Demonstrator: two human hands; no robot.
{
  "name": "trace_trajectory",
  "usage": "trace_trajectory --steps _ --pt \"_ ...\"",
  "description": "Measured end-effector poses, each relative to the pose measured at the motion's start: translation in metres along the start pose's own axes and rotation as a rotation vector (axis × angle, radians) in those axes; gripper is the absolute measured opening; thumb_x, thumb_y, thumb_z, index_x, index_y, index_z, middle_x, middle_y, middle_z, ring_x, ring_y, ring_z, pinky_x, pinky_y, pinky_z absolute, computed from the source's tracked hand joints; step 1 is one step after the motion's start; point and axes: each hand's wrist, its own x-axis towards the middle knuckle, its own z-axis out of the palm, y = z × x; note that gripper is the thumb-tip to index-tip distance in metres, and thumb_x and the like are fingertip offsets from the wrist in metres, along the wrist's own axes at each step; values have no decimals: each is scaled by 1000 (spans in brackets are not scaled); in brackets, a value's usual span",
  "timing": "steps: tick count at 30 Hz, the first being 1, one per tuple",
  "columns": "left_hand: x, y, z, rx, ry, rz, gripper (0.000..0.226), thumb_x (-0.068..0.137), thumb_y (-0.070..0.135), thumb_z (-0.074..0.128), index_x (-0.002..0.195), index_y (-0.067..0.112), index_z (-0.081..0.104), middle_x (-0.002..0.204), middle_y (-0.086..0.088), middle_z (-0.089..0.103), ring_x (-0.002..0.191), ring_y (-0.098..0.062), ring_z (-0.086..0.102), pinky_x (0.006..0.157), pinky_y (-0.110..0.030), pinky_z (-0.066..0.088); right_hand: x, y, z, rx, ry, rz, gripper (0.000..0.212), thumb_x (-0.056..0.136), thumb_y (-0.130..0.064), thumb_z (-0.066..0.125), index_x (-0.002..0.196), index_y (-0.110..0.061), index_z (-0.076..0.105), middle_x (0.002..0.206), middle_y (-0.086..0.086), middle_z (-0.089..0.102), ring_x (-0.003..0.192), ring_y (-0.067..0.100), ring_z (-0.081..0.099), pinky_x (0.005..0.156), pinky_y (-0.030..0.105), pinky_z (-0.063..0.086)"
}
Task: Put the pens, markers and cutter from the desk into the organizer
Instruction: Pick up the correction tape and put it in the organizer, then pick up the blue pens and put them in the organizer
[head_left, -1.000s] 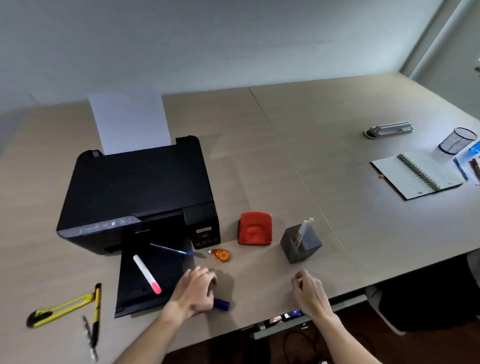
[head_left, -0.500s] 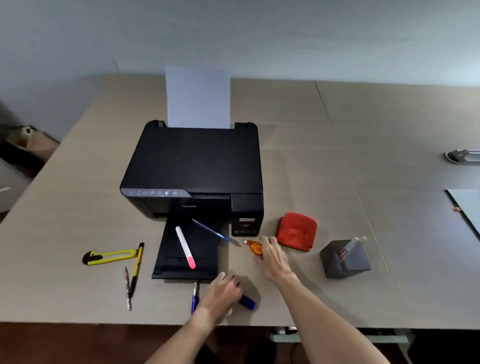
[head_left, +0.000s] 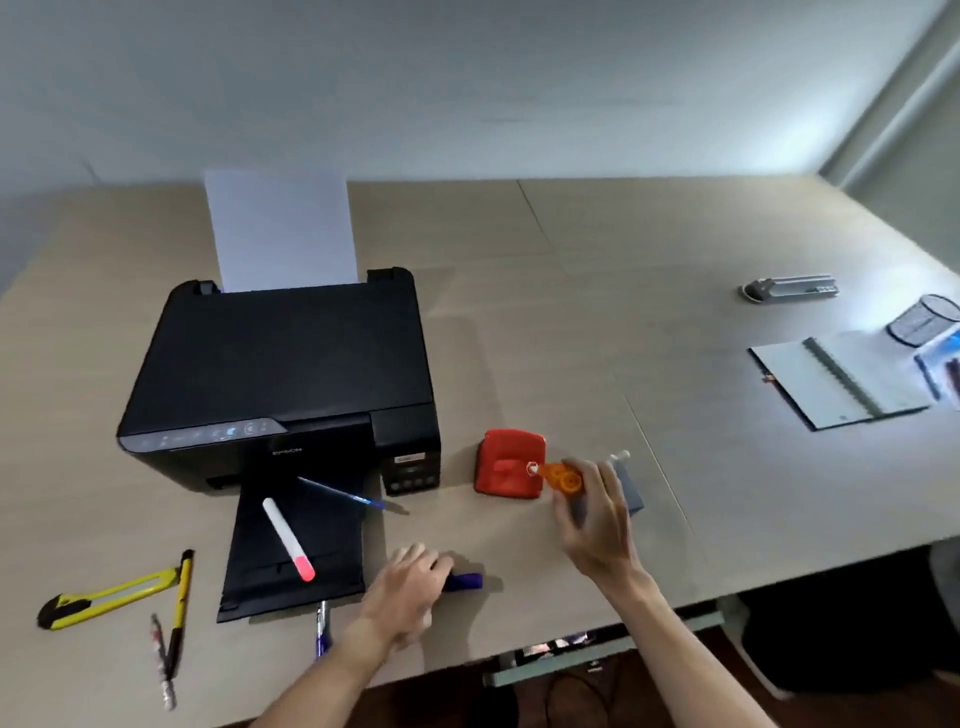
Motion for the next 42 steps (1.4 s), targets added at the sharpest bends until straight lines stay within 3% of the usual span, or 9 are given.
trace_trajectory --steps 2,5,10,15,17,20,24,37,42 --pt "19 12 -15 -66 7 22 42 60 18 79 96 25 57 85 6 62 78 -16 63 69 -28 53 -2 11 -28 -32 77 60 32 83 -27 57 110 -11 58 102 -6 52 91 20 55 84 31 45" --pt "45 33 -38 -162 44 56 33 94 18 48 125 26 41 110 -2 53 94 -25 63 82 -44 52 -5 32 -50 -169 69 238 30 81 -33 59 105 -15 60 96 -1 57 86 19 55 79 29 41" --pt "72 59 -68 -311 208 16 35 99 20 35 132 31 35 105 -5 49 72 -26 63 65 -42 56 0 44 -51 -371 -145 432 27 75 -28 67 94 -8 64 93 9 61 87 30 58 80 37 49" --pt "92 65 -94 -390 256 16 53 93 17 40 145 23 32 106 -5 40 66 -27 58 67 -44 55 -5 43 -51 -259 -133 501 37 73 -24 65 107 -9 63 94 6 58 86 28 58 79 38 50" --pt "103 65 -103 -389 268 66 52 91 14 42 142 19 38 110 -6 46 74 -30 61 72 -45 55 -12 46 -53 -213 -81 529 38 76 -23 64 112 -10 61 103 6 61 91 27 59 83 39 50" --pt "115 68 -119 -349 322 175 31 86 12 47 115 19 56 100 -5 60 78 -28 63 70 -43 54 -32 52 -58 -197 -33 628 36 81 -14 58 117 -8 58 115 9 60 100 28 60 88 38 49" --pt "130 80 -132 -321 280 260 9 81 10 52 86 15 57 85 -8 65 74 -30 62 65 -44 51 -59 60 -60 -264 -148 750 30 85 -13 47 114 -9 58 115 10 60 104 30 58 89 38 46" --pt "153 118 -126 -690 227 227 31 85 5 59 115 13 53 96 -10 64 88 -25 60 80 -36 49 -41 46 -48 -216 -267 732 13 84 -20 47 87 -13 58 101 11 61 92 32 60 79 37 48" --pt "126 92 -106 -806 295 170 20 90 7 55 106 18 59 99 -5 68 92 -17 63 82 -27 50 -44 34 -27 -189 -403 696 10 80 -22 49 77 -14 55 96 14 66 85 35 62 66 33 45"
